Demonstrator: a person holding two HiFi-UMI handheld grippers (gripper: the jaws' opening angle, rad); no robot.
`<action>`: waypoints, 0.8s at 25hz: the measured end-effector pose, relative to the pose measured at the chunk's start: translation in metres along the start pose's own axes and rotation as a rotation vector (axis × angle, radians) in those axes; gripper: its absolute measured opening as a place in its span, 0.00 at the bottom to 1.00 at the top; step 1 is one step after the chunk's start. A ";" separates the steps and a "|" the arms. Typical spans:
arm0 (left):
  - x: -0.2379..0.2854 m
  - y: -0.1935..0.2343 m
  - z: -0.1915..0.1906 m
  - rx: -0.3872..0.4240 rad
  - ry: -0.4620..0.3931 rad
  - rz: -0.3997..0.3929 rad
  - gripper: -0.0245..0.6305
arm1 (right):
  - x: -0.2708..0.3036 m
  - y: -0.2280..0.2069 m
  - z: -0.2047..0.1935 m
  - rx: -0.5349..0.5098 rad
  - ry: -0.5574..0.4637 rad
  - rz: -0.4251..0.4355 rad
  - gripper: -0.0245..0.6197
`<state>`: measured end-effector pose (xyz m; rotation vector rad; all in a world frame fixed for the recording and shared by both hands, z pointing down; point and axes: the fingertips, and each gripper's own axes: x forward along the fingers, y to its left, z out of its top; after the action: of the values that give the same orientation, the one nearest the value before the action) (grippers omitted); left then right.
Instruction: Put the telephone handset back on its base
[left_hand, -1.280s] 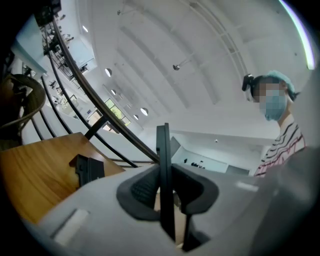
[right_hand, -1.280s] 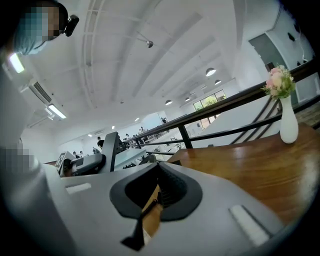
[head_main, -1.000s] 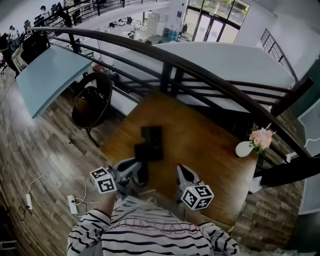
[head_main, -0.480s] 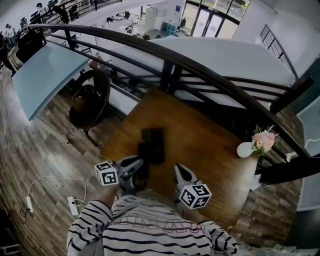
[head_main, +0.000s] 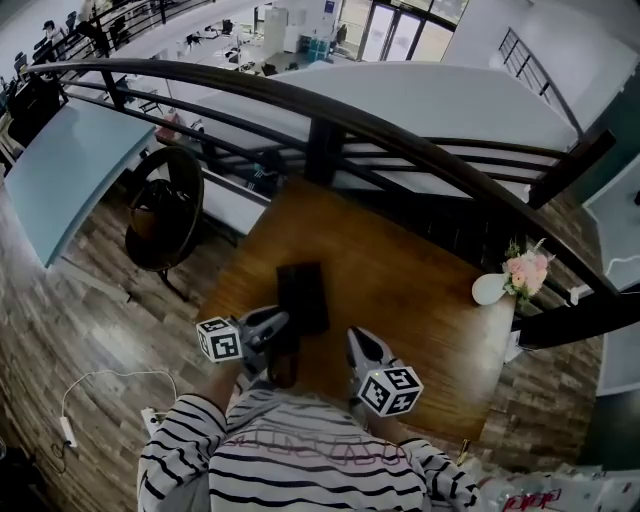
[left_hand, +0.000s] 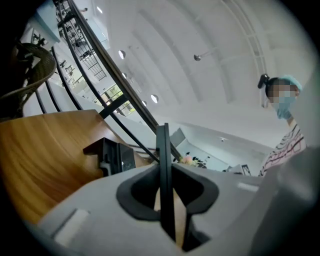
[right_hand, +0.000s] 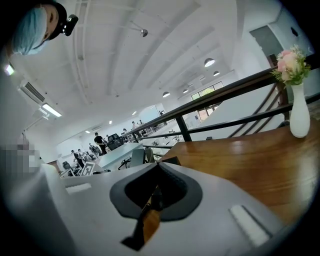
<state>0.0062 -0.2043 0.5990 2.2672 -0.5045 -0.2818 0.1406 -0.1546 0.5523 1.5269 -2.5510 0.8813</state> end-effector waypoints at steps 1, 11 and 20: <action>0.002 0.006 0.000 -0.005 0.003 0.000 0.15 | 0.002 -0.001 0.000 0.002 0.000 -0.005 0.04; 0.013 0.055 -0.007 -0.120 -0.006 0.028 0.15 | 0.004 -0.009 0.000 0.012 0.012 -0.055 0.04; 0.013 0.089 -0.011 -0.223 -0.040 0.052 0.15 | 0.007 -0.008 -0.005 0.018 0.023 -0.072 0.04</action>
<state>-0.0017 -0.2579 0.6717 2.0331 -0.5246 -0.3403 0.1418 -0.1610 0.5620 1.5931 -2.4615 0.9096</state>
